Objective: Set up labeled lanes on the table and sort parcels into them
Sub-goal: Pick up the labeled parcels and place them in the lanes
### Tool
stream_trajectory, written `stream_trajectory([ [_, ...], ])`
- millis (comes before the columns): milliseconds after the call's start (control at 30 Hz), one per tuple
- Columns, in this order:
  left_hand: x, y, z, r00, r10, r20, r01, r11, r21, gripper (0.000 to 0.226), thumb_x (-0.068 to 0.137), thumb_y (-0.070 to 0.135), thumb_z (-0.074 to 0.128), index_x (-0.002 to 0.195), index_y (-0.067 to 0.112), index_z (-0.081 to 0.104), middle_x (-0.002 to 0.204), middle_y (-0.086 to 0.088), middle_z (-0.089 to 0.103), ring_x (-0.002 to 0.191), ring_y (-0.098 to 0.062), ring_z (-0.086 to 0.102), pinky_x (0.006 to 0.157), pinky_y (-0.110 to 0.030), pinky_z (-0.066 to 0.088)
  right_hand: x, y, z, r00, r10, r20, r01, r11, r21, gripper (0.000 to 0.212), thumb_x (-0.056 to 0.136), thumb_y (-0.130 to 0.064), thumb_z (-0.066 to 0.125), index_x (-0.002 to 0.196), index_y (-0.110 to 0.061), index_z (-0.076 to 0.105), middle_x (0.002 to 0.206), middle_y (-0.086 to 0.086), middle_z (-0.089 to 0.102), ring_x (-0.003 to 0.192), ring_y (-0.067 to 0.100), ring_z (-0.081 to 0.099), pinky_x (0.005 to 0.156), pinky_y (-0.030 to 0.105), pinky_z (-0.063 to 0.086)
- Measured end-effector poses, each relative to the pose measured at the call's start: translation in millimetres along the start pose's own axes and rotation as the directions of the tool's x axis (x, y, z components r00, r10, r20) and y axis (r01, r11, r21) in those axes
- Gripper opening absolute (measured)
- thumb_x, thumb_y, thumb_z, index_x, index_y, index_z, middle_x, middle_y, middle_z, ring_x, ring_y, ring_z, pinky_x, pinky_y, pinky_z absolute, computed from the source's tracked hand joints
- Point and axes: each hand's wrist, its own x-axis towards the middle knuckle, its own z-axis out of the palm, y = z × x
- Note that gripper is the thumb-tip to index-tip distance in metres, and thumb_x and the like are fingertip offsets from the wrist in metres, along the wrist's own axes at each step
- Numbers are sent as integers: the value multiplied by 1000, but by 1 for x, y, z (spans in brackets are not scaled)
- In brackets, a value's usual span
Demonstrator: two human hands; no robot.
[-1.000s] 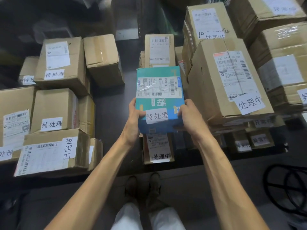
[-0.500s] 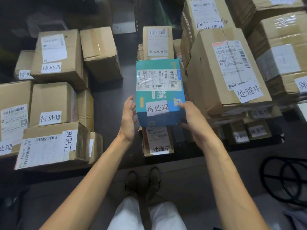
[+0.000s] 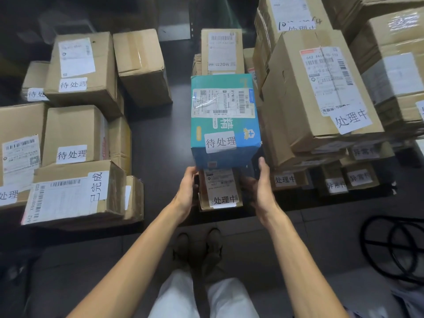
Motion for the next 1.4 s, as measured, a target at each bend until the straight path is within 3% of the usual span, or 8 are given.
stream_trajectory([
  [133,2,-3,6,999,43,16,-44,996,81,67,87,82,32,126,35,61,117,7,74,116,-19,64,101,-52,49,4,10,10,996,-64,56,68,996,-66,114,61,-107,29,153,-41,38,151,-3,54,140,20,48,118,57,35],
  [233,18,-15,6,999,36,18,-38,988,147,91,66,104,31,137,50,50,139,2,60,127,-24,58,109,-60,43,7,1,13,993,-84,76,88,995,-50,121,56,-110,27,157,-42,30,158,-1,45,146,22,41,119,60,31],
  [500,18,0,12,997,-77,16,68,944,323,122,40,113,26,144,48,32,144,-5,47,128,-30,52,109,-63,39,5,-14,7,997,-52,53,58,992,-116,119,58,-108,24,154,-39,36,154,1,50,139,22,48,114,53,35],
  [633,14,3,15,994,-103,-18,103,928,359,88,75,96,22,148,47,26,151,-5,36,136,-31,42,110,-64,37,7,-20,7,990,-104,90,115,986,-121,70,88,-83,18,136,-40,45,128,-12,59,113,3,54,102,35,34],
  [867,18,-2,11,997,-64,-31,71,869,490,61,99,72,20,154,49,8,153,-11,31,135,-33,42,101,-46,35,20,5,7,991,-45,124,70,977,-201,109,64,-106,27,151,-42,42,155,-5,49,148,20,36,122,57,24],
  [1033,15,0,8,998,-55,-14,53,814,578,55,104,53,36,153,40,14,142,-11,33,120,-31,51,100,-42,43,26,9,-3,986,69,150,-15,943,-333,38,101,-57,39,112,-30,63,118,-2,69,112,14,62,98,37,43],
  [1133,17,-4,4,999,-31,-12,32,791,611,54,104,39,46,150,37,19,130,-8,37,99,-20,55,76,-29,47,26,9,-4,987,70,145,-23,953,-304,39,101,-55,47,125,-27,60,118,-5,70,97,1,60,92,34,46],
  [1400,21,-26,2,993,-74,-88,109,838,535,109,71,73,76,156,36,19,150,-8,43,124,-28,58,98,-40,51,14,4,-5,988,54,146,-26,981,-190,47,100,-62,44,141,-40,44,118,-6,68,105,13,64,63,35,54],
])
